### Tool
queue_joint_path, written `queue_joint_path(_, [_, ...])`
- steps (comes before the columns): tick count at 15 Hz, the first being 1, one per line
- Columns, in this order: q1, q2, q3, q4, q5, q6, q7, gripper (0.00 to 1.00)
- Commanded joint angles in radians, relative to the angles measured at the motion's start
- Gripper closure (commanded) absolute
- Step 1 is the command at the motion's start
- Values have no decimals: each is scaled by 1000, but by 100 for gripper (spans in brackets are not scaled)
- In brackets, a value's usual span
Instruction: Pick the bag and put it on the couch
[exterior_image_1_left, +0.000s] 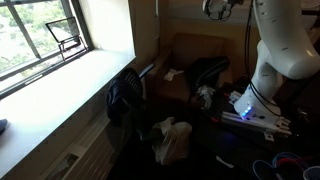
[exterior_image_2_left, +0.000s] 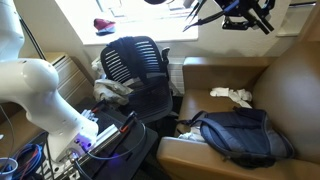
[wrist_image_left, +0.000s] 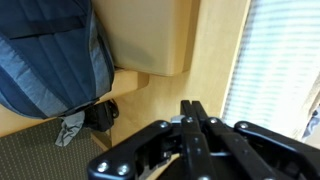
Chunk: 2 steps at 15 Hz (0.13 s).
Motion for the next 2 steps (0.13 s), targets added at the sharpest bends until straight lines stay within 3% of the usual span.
queue_joint_path(1, [-11,-8,7,5,-47,8,52,88])
queue_joint_path(2, [-13,1,7,8,-47,8,64,82])
